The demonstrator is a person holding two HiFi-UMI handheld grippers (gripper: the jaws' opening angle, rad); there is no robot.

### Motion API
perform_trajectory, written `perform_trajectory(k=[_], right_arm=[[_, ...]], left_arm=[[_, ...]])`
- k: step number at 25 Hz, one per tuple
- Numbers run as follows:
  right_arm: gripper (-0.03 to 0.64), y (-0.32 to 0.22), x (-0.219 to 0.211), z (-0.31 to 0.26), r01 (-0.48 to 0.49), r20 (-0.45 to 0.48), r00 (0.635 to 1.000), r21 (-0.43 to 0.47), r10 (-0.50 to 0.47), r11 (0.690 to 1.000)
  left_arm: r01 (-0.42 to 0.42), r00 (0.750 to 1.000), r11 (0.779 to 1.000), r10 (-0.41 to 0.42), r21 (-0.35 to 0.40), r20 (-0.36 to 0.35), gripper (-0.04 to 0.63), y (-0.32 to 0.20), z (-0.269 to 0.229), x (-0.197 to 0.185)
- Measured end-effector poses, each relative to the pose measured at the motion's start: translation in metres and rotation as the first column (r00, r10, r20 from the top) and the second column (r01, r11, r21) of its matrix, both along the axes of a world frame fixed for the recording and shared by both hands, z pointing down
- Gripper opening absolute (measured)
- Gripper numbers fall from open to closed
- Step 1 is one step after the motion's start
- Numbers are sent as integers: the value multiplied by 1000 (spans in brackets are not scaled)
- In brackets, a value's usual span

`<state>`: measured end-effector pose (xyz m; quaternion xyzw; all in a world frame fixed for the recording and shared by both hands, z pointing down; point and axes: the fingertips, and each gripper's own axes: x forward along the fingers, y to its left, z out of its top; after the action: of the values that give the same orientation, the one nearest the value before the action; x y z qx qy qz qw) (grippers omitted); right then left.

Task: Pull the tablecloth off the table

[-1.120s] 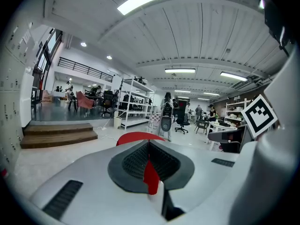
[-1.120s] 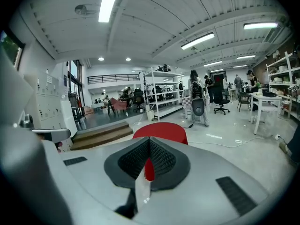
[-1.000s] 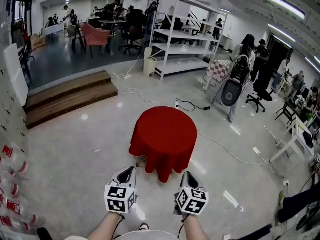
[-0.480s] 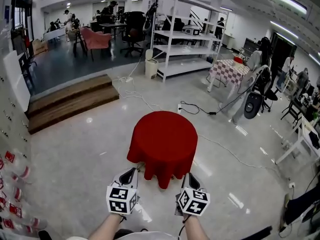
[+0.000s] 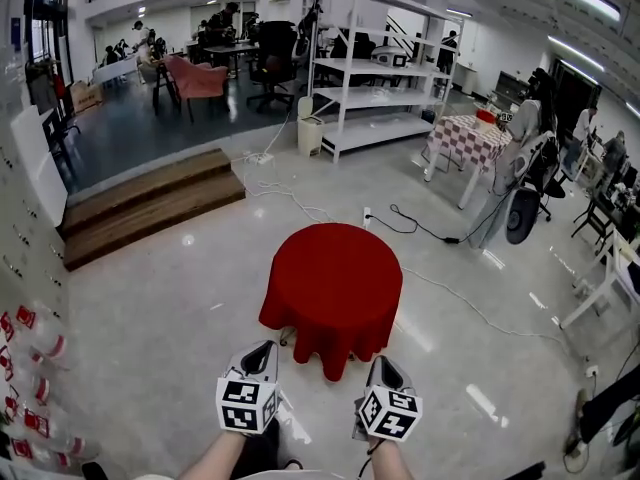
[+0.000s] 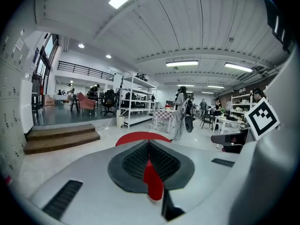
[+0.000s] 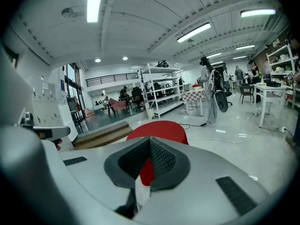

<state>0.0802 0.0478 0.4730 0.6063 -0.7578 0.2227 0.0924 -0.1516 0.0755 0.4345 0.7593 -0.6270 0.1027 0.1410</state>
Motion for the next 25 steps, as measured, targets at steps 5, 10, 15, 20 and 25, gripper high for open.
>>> perform_trajectory(k=[5,10,15,20,25], right_arm=[[25,-14,4,-2,-12,-8,1000,4,12,1000],[25,-34,6,-2,-38,-20,999,8,38,999],[25,-68,-4,-7,-58,-40,997,15,59,998],[25,-111,-23,-12,-81,-53,995,23,83,996],[25,-154,-31,-16,-114,-54,992,33,116,993]], left_arm=[[-41,999,999,41,8,-10,18,-22,3,9],[-78,997,997,78,18,-23,18,-49,5,13],[-104,994,994,106,31,-38,17,-89,4,3],[-119,991,992,121,27,-54,18,-140,5,-20],[-156,986,987,158,44,-50,18,-189,-1,-28]])
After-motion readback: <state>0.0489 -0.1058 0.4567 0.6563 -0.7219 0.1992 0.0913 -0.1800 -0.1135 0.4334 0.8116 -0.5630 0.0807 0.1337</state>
